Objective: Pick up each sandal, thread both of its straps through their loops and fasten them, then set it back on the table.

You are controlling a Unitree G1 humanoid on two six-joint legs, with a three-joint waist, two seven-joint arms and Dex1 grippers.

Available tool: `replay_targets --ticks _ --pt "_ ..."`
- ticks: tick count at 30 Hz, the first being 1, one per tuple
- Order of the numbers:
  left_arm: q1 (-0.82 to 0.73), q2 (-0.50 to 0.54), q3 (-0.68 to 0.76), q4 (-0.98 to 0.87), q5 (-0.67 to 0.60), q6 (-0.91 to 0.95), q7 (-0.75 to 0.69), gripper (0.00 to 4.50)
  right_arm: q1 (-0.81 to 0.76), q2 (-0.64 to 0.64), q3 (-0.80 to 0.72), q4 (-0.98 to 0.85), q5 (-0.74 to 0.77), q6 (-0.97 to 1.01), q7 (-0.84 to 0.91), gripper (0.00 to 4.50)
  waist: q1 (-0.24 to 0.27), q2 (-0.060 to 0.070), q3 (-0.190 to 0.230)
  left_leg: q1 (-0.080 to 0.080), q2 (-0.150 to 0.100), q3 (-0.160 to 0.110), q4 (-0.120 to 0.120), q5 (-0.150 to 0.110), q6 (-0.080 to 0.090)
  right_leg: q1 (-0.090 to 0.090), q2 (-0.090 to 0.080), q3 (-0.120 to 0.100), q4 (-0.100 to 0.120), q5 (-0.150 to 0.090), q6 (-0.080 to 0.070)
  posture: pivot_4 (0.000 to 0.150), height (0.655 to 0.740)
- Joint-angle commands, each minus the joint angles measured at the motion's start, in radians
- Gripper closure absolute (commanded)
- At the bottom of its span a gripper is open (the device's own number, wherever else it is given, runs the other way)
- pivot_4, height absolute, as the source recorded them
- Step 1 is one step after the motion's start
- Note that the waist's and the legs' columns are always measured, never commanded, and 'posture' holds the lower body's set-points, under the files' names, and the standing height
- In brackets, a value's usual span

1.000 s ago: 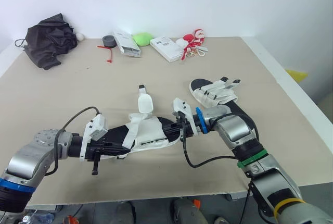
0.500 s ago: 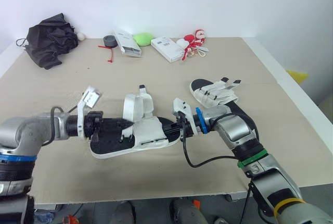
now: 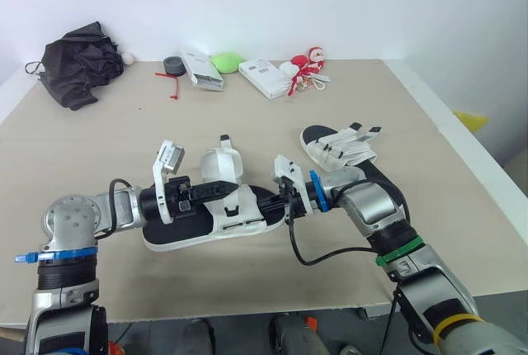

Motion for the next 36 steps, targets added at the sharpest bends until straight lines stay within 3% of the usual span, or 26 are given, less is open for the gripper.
replay_targets --ticks 1,12,21,32,36 --pt "0.043 -0.001 -0.001 -0.078 0.005 -0.035 0.008 4.48 0.047 -0.011 0.048 0.050 -0.050 0.043 -0.019 4.50 0.000 0.000 0.000 0.000 0.000 0.000 0.000 0.000 0.000 0.000 0.000 0.000 0.000 0.000 0.000 0.150 0.7380" --pt "0.117 0.024 -0.034 -0.150 0.010 -0.059 -0.007 4.48 0.043 -0.005 0.050 0.057 -0.053 0.035 -0.021 4.50 0.000 0.000 0.000 0.000 0.000 0.000 0.000 0.000 0.000 0.001 0.000 0.000 0.000 0.000 0.000 0.150 0.7380" --pt "0.143 0.001 -0.091 -0.176 0.132 -0.189 0.013 4.48 0.043 -0.002 0.051 0.058 -0.053 0.034 -0.023 4.50 0.000 0.000 0.000 0.001 0.000 0.000 0.000 0.000 0.000 0.001 0.000 0.000 0.000 0.000 0.000 0.150 0.7380" --pt "0.266 0.128 -0.196 -0.314 0.268 -0.420 -0.299 4.48 0.039 -0.003 0.053 0.064 -0.054 0.030 -0.021 4.50 -0.001 0.001 0.000 0.001 0.000 0.001 0.000 0.000 0.000 0.000 0.001 0.001 0.000 -0.001 -0.005 0.150 0.7380" --pt "0.281 0.202 -0.310 -0.316 0.450 -0.590 -0.404 4.48 0.036 0.002 0.054 0.066 -0.054 0.029 -0.021 4.50 -0.003 0.002 -0.001 0.001 0.001 0.001 0.000 0.000 -0.001 -0.001 0.002 0.001 0.000 -0.002 -0.006 0.150 0.7380"
